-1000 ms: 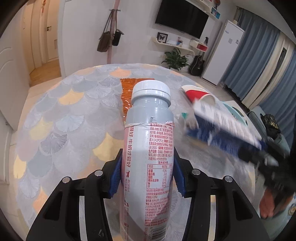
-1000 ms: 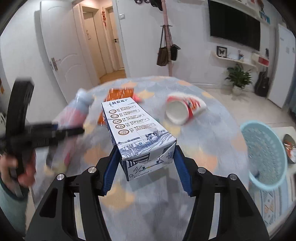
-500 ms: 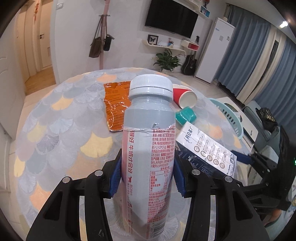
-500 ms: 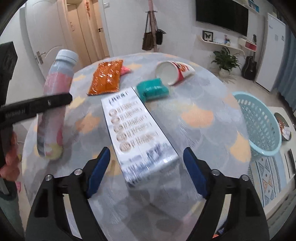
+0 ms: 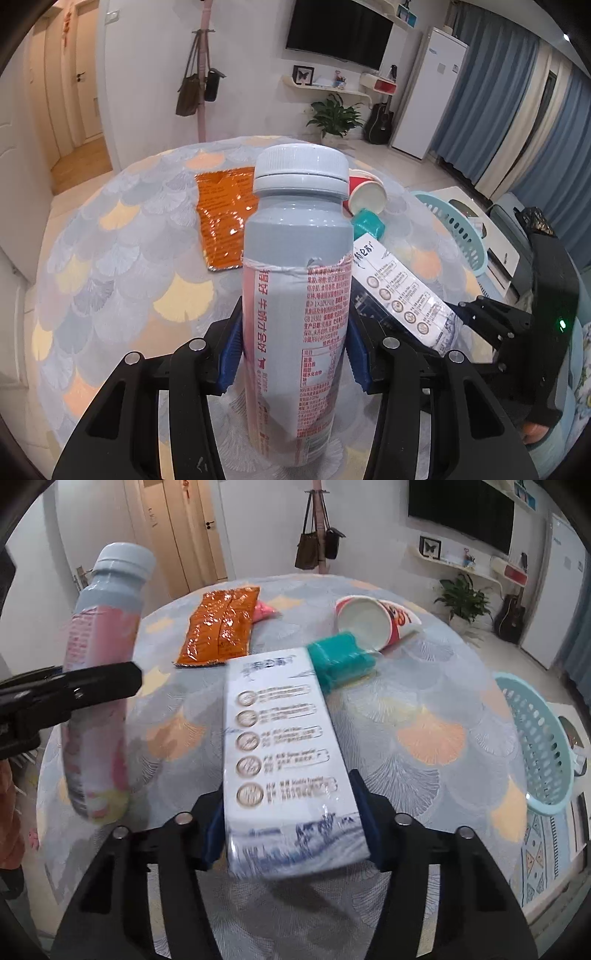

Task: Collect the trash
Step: 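Carry bottle and carton over the blue basket and release both, then grasp the orange snack packet with the left tool while the right grasps the teal packet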

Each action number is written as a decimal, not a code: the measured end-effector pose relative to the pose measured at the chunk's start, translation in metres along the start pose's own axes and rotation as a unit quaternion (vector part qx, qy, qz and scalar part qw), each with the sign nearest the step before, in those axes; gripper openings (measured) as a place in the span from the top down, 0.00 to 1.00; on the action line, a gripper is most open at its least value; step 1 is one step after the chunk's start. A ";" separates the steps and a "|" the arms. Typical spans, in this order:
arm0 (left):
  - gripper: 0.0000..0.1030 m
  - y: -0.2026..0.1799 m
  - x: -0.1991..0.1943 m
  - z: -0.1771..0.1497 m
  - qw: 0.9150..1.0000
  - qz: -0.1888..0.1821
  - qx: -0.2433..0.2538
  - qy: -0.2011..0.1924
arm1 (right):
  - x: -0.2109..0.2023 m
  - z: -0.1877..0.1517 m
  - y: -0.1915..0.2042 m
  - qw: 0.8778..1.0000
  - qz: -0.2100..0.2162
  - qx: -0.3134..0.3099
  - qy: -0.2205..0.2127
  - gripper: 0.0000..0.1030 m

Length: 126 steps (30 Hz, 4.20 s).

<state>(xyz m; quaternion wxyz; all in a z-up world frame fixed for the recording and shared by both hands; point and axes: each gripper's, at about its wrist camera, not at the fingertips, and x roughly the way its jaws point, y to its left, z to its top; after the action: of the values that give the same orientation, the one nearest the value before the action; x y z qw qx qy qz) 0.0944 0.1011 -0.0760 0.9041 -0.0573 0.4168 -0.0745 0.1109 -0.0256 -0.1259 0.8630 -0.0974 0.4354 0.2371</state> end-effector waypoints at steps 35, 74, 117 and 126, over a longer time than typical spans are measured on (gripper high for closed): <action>0.55 -0.150 0.030 0.093 0.990 -0.072 0.114 -0.048 | -0.096 0.010 -0.150 0.974 -0.076 0.158 -0.143 0.51; 0.22 -0.257 0.179 0.151 0.979 -0.127 0.160 -0.004 | 0.017 -0.021 -0.321 0.907 -0.216 0.360 -0.037 0.43; 0.15 0.060 0.055 0.051 0.991 0.013 -0.129 -0.032 | 0.000 0.046 -0.053 0.985 -0.103 0.119 -0.076 0.25; 0.14 0.060 0.093 0.053 0.992 0.020 -0.126 -0.004 | 0.015 0.055 -0.064 0.986 -0.060 0.150 -0.046 0.25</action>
<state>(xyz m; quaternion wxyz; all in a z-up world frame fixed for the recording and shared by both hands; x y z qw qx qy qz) 0.2001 0.1453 -0.1213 0.8928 -0.1631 0.4199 -0.0028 0.1888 -0.0555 -0.1071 0.8997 0.0183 0.4192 0.1206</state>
